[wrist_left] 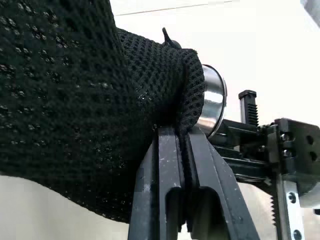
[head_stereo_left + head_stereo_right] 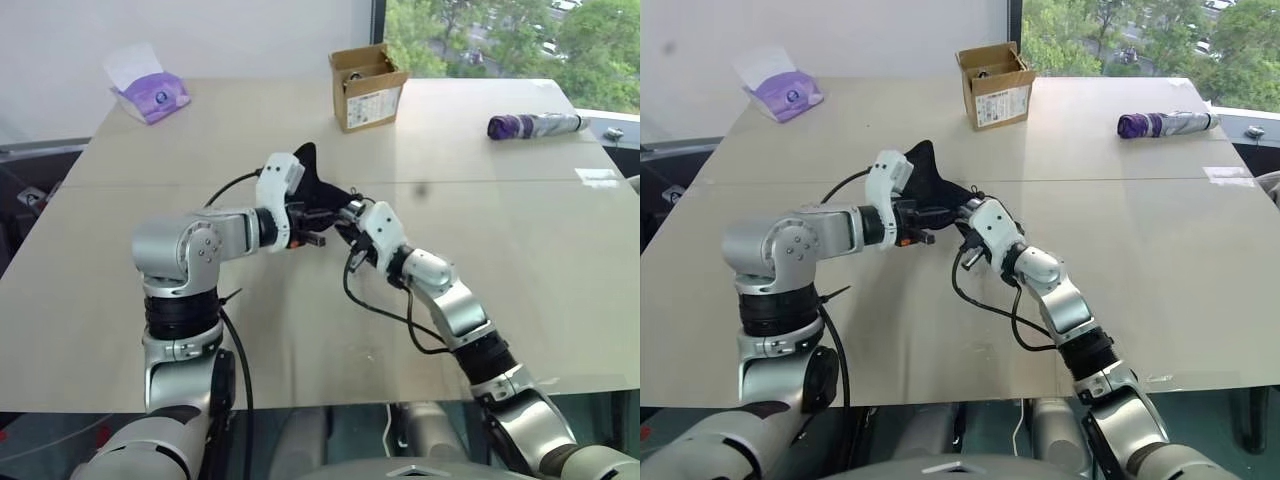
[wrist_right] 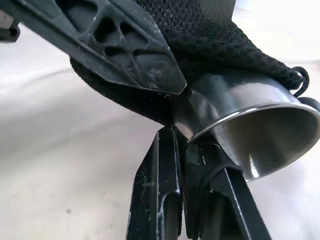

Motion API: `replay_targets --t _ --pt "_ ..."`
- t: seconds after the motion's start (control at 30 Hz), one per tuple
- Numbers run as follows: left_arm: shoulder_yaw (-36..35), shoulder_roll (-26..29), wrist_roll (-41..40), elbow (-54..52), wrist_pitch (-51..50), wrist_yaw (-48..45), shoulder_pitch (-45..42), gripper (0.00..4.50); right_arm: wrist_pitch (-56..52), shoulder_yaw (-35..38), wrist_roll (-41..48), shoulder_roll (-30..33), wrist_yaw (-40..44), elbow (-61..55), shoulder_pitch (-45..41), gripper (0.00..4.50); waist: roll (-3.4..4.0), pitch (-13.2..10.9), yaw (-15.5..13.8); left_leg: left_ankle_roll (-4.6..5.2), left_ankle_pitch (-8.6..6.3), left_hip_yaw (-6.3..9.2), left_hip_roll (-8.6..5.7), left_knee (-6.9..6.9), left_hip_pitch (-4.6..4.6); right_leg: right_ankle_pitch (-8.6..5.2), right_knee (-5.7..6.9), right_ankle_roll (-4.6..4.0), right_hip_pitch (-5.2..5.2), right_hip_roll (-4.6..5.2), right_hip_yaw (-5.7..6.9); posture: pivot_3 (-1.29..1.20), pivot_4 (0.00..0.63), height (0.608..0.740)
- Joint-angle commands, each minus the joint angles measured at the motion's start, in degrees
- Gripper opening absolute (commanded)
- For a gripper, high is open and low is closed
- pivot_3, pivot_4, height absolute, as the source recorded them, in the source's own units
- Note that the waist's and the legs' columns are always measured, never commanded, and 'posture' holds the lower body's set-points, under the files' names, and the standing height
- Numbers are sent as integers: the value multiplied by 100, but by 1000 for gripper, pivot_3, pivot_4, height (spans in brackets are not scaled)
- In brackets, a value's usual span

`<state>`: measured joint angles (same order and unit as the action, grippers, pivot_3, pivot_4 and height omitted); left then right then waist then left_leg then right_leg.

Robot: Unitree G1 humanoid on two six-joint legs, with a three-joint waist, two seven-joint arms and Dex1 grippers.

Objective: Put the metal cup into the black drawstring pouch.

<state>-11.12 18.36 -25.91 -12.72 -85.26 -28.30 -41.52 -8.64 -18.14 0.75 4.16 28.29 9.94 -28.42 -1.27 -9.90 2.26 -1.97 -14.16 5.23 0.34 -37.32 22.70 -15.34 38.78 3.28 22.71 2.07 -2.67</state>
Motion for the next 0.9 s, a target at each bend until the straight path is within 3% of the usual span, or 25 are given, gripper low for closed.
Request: replay_targets --t 0.03,0.17,0.3,0.43,0.63,0.9 --pt "-325 -242 -204 78 -174 128 -265 0 457 -222 -257 2 113 -174 -294 58 0 0 13 -2 1 1 2 0 -1 0 2 0 0 -2 0 0 150 740" --pt "-592 -450 -271 347 -251 266 -510 0 841 -499 -737 257 248 131 -485 58 -2 1 38 -7 4 1 3 1 -2 0 3 0 1 -5 0 0 150 740" --pt "-528 -385 -279 498 117 280 -429 0 583 -462 -614 483 610 -132 -344 58 -2 1 26 -9 5 1 3 3 -1 0 -3 0 1 -4 -2 0 150 740" --pt "189 140 -137 271 772 27 164 0 383 -437 -640 746 803 -416 -180 58 -2 1 20 -9 4 0 2 4 1 0 -11 -1 1 -1 -3 0 150 740" --pt "1085 935 332 82 1869 -132 624 0 273 -483 -753 631 660 -129 -172 58 -3 2 12 -11 6 2 3 9 -5 1 0 -2 3 -3 -3 0 150 740" --pt "777 845 -65 -147 1489 -13 522 0 670 -460 -713 155 524 486 -429 58 -4 2 19 -10 5 1 3 9 -6 1 1 -2 2 -4 -2 0 150 740"
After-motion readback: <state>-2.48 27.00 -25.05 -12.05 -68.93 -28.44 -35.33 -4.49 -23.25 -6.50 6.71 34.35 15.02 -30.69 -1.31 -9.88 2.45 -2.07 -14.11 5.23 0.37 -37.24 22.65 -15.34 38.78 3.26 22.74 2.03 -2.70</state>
